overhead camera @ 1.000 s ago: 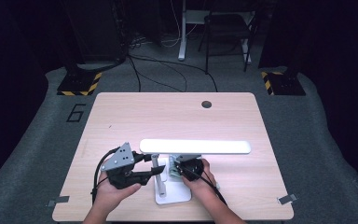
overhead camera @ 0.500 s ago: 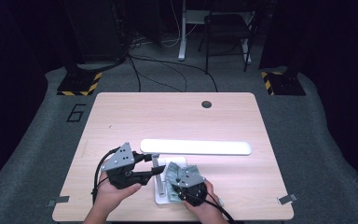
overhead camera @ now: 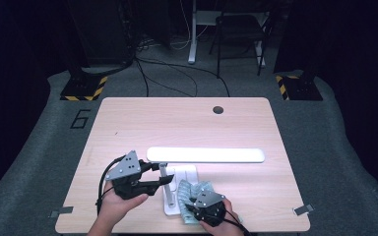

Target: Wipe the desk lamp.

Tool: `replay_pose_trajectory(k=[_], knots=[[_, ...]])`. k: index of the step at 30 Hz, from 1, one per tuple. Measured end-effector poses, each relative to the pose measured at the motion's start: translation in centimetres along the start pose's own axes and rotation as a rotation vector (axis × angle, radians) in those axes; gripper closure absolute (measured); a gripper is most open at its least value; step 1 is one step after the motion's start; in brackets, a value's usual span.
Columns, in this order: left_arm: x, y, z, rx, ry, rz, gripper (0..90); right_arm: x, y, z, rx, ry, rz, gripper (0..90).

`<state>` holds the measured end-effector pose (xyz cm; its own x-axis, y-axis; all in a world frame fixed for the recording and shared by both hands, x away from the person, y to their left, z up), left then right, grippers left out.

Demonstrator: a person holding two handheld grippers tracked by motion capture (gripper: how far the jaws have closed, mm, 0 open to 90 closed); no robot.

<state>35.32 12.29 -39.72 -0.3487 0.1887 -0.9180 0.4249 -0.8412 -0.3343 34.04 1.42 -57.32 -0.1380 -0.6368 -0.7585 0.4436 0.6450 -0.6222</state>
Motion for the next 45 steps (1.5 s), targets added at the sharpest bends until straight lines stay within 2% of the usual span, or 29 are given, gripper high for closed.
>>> replay_pose_trajectory(k=[2,5,6,7,11,12,13,16,18,21,24,26,29,31,34,36,39,41,42,45], knots=[[0.0,0.0,0.0,0.001,0.0,0.001,53.0,0.4,-0.3,0.4,0.007,0.001,0.0,75.3],[0.0,0.0,0.1,0.007,-0.004,0.002,53.0,1.1,-0.8,1.3,0.026,0.038,-0.001,75.3],[0.0,0.1,0.1,0.007,-0.006,0.003,52.9,1.3,-0.9,1.7,0.03,0.036,0.002,75.3],[0.0,0.1,0.1,0.007,-0.007,0.004,52.9,1.4,-0.9,1.9,0.041,0.063,-0.003,75.3],[0.0,0.1,0.1,0.01,-0.008,0.005,52.9,1.8,-1.1,2.9,0.087,0.088,-0.011,75.2],[0.0,0.1,0.1,0.013,-0.008,0.004,52.9,1.8,-1.0,3.1,0.086,0.091,-0.003,75.2],[0.0,0.1,0.1,0.015,-0.007,0.004,52.8,1.8,-1.1,3.1,0.086,0.122,-0.002,75.2],[0.0,-0.1,0.0,0.022,0.0,-0.004,52.8,2.0,-1.2,3.5,0.111,0.106,-0.016,75.2],[0.0,-0.1,0.0,0.036,0.004,-0.004,52.8,2.1,-1.3,3.8,0.127,0.114,-0.017,75.1],[0.0,-0.1,0.1,0.075,0.002,0.001,52.7,2.0,-1.5,3.9,0.117,0.113,-0.008,75.0],[0.2,-0.2,0.5,0.139,0.003,-0.005,52.3,1.6,-1.6,3.3,0.087,0.122,0.004,74.7],[0.2,-0.1,0.6,0.151,0.005,-0.002,52.2,1.0,-1.6,3.1,0.07,0.115,0.026,74.6],[0.1,-0.1,0.6,0.151,0.017,-0.006,52.3,0.2,-1.4,2.9,0.047,0.104,0.04,74.3],[0.1,-0.1,0.5,0.147,0.002,0.001,52.2,-0.1,-1.2,2.9,0.036,0.094,0.042,74.0],[-0.1,-0.2,0.0,0.118,-0.013,0.014,52.3,-0.7,-0.6,3.0,0.031,0.097,0.041,73.6],[-0.2,-0.4,-0.5,0.077,-0.02,0.025,52.3,-0.8,-0.1,3.2,0.034,0.083,0.033,73.4],[-0.2,-0.7,-1.1,0.039,-0.023,0.031,53.1,-0.6,0.6,3.2,0.036,0.076,0.014,73.0],[-0.3,-0.8,-1.0,0.036,-0.038,0.033,53.3,-0.5,0.9,3.2,0.044,0.06,0.015,72.9],[-0.3,-0.7,-1.0,0.031,-0.028,0.031,53.5,-0.4,0.9,3.2,0.05,0.057,0.014,72.9],[-0.3,-0.7,-1.0,0.011,-0.037,0.028,54.0,-0.3,0.8,3.1,0.051,0.077,0.014,73.2]])
Point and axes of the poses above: each handheld gripper's, and its own axes: y roughly forward along the jaws, x roughly out of its underside, z roughly to its right, the point moved 10 cm from there along y, roughly forward along the jaws, and after that the axes turned 10 degrees about -y, right-handed, at the moved point
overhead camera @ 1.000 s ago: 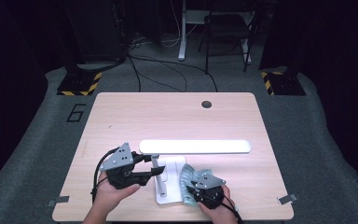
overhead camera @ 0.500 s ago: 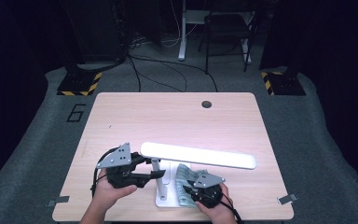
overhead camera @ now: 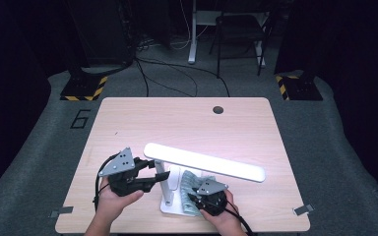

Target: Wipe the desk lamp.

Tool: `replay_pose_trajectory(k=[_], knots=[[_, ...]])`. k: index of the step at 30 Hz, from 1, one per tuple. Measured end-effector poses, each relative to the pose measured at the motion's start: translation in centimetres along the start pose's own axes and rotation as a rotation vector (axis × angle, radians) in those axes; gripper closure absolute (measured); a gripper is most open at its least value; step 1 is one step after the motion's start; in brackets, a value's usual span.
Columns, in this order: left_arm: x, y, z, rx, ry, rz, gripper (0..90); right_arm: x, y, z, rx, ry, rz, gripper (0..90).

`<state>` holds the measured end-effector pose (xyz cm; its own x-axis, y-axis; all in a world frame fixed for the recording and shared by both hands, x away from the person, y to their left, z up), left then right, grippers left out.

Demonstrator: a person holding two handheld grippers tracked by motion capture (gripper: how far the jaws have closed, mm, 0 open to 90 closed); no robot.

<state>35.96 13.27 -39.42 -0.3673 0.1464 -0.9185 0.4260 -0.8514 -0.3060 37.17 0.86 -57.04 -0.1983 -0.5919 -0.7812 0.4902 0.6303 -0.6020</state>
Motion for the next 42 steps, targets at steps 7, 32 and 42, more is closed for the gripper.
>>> replay_pose_trajectory(k=[7,32,42], knots=[[0.0,0.1,0.2,-0.056,0.026,-0.015,56.1,0.3,-0.4,-0.7,0.01,0.0,0.001,73.5],[0.1,0.2,0.6,-0.01,0.03,-0.005,55.1,-5.6,4.9,0.3,-0.087,0.038,0.026,71.5],[0.0,0.7,0.7,0.082,0.025,0.018,48.6,-5.4,5.4,0.4,-0.063,0.014,0.021,61.7]])
Point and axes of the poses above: each handheld gripper's, and its own axes: y roughly forward along the jaws, x roughly out of its underside, z roughly to its right, the point moved 10 cm from there along y, roughly forward along the jaws, and after that the axes turned 10 degrees about -y, right-handed, at the moved point
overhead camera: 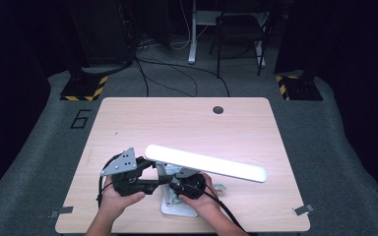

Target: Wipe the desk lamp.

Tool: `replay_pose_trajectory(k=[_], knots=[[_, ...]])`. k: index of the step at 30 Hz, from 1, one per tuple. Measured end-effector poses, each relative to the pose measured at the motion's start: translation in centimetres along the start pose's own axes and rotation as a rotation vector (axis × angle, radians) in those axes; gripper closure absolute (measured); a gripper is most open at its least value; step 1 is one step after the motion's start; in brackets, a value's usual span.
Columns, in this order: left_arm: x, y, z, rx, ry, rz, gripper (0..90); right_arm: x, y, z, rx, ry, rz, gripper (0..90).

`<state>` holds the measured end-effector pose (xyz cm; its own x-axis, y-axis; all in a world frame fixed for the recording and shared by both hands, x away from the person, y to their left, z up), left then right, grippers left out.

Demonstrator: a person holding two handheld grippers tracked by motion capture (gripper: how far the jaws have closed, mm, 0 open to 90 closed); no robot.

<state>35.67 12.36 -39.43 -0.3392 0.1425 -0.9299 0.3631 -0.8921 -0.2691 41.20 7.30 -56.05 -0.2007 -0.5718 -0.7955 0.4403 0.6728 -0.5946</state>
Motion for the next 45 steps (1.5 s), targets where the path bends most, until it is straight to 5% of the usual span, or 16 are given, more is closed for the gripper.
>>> replay_pose_trajectory(k=[7,15,23,27,37,45], knots=[[0.1,-0.2,0.0,-0.013,0.01,-0.01,52.9,0.4,0.4,0.2,0.01,-0.041,-0.017,70.3],[0.2,-0.3,0.0,-0.023,0.011,-0.017,53.6,0.6,0.6,1.2,0.029,-0.019,-0.013,74.7],[0.2,-0.4,0.1,-0.034,0.01,-0.033,53.5,0.7,0.8,3.0,0.061,0.023,-0.007,75.1],[0.2,-0.4,0.0,-0.035,0.006,-0.03,53.6,0.9,0.8,3.7,0.064,0.087,-0.012,75.4],[0.2,-0.4,0.0,-0.034,0.008,-0.031,53.7,1.7,0.9,6.5,0.169,0.073,-0.064,76.8],[0.2,-0.4,0.2,-0.019,0.011,-0.036,53.6,3.1,0.2,8.8,0.18,0.189,-0.092,77.1]])
Point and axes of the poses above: each handheld gripper's, and its own axes: y roughly forward along the jaws, x roughly out of its underside, z roughly to its right, the point moved 10 cm from there along y, roughly forward along the jaws, and after that the axes turned 10 degrees about -y, right-handed, at the moved point
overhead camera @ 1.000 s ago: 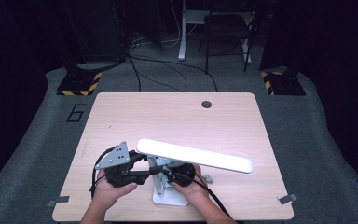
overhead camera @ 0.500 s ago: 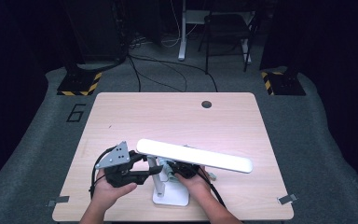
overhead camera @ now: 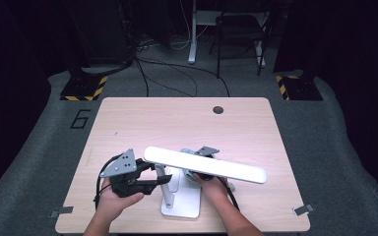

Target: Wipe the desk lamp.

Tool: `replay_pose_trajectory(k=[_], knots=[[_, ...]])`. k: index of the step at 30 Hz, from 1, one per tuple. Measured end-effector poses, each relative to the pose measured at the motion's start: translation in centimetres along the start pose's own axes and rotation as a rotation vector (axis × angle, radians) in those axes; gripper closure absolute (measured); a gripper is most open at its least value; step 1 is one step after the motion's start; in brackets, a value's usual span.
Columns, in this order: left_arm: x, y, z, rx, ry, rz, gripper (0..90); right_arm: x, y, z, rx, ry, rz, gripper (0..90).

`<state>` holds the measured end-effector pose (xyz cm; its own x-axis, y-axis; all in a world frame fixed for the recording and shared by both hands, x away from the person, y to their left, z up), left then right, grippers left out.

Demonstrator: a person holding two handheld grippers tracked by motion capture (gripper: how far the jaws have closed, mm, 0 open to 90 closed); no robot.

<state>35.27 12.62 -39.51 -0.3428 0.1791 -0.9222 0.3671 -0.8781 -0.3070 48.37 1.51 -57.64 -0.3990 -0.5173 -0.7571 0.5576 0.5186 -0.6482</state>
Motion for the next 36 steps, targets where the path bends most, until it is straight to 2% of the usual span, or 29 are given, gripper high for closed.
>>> replay_pose_trajectory(k=[2,4,5,6,8,9,10,11,12,13,14,16,17,18,19,21,25,32,35,36], knots=[[0.0,0.0,0.1,0.001,0.001,0.0,53.6,0.0,-0.1,0.2,-0.005,-0.012,0.003,77.2],[0.0,0.1,0.1,0.0,0.003,-0.004,53.7,-0.1,-0.3,0.2,0.01,-0.025,0.004,77.5],[0.0,0.1,0.1,-0.006,0.005,0.002,53.9,-0.4,-0.8,-0.4,0.011,-0.027,0.016,77.9],[0.0,0.1,0.1,-0.006,0.005,0.001,53.9,-0.7,-1.1,-0.8,-0.006,-0.016,0.027,78.0],[0.0,0.2,0.1,-0.011,0.007,0.003,54.0,-1.7,-1.5,-2.5,-0.08,-0.003,0.102,78.1],[0.0,0.2,0.1,-0.011,0.007,0.003,54.1,-1.7,-1.5,-2.5,-0.08,-0.003,0.102,78.1],[0.0,0.2,0.1,-0.014,0.006,0.004,54.1,-2.4,-1.8,-4.6,-0.137,0.006,0.129,78.0],[0.0,0.2,0.1,-0.014,0.007,0.004,54.1,-2.5,-1.8,-5.4,-0.162,-0.018,0.131,77.8],[0.0,0.2,0.1,-0.014,0.007,0.004,54.1,-2.5,-1.8,-5.4,-0.162,-0.018,0.131,77.8],[0.0,0.2,0.1,-0.012,0.006,0.006,54.1,-2.4,-1.8,-7.6,-0.203,-0.051,0.117,77.1],[0.0,0.2,0.1,-0.012,0.006,0.006,54.1,-2.4,-1.8,-7.6,-0.203,-0.051,0.117,77.1],[0.0,0.2,0.1,-0.013,0.006,0.006,54.1,-1.9,-1.1,-8.7,-0.193,-0.131,0.082,76.4],[0.0,0.2,0.1,-0.016,0.007,0.005,54.2,-1.7,-0.7,-8.6,-0.167,-0.186,0.087,77.0],[0.0,0.2,0.1,-0.015,0.012,0.004,54.2,-1.7,-0.7,-8.6,-0.167,-0.186,0.087,77.0],[0.0,0.2,0.2,-0.017,0.011,0.005,54.3,-1.8,-0.5,-8.2,-0.158,-0.16,0.097,77.7],[0.0,0.2,0.1,-0.019,0.006,0.008,54.3,-1.7,-0.5,-7.6,-0.15,-0.163,0.085,78.0],[0.0,0.2,0.1,-0.021,0.007,0.008,54.4,-1.8,-0.2,-6.7,-0.106,-0.159,0.096,78.3],[0.0,0.2,0.1,-0.022,0.012,0.005,54.5,-1.8,0.0,-5.3,-0.073,-0.146,0.091,78.4],[0.0,0.2,0.1,-0.026,0.007,0.008,54.5,-1.7,0.2,-4.3,-0.082,-0.074,0.086,78.3],[0.0,0.2,0.1,-0.026,0.007,0.008,54.5,-1.7,0.2,-4.3,-0.082,-0.074,0.086,78.3]])
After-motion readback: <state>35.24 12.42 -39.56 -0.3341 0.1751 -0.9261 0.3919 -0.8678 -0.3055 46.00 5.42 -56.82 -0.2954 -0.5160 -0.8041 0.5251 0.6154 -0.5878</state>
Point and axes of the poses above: each handheld gripper's, and its own axes: y roughly forward along the jaws, x roughly out of its underside, z roughly to its right, the point moved 10 cm from there along y, roughly forward along the jaws, and after that the axes turned 10 degrees about -y, right-handed, at the moved point
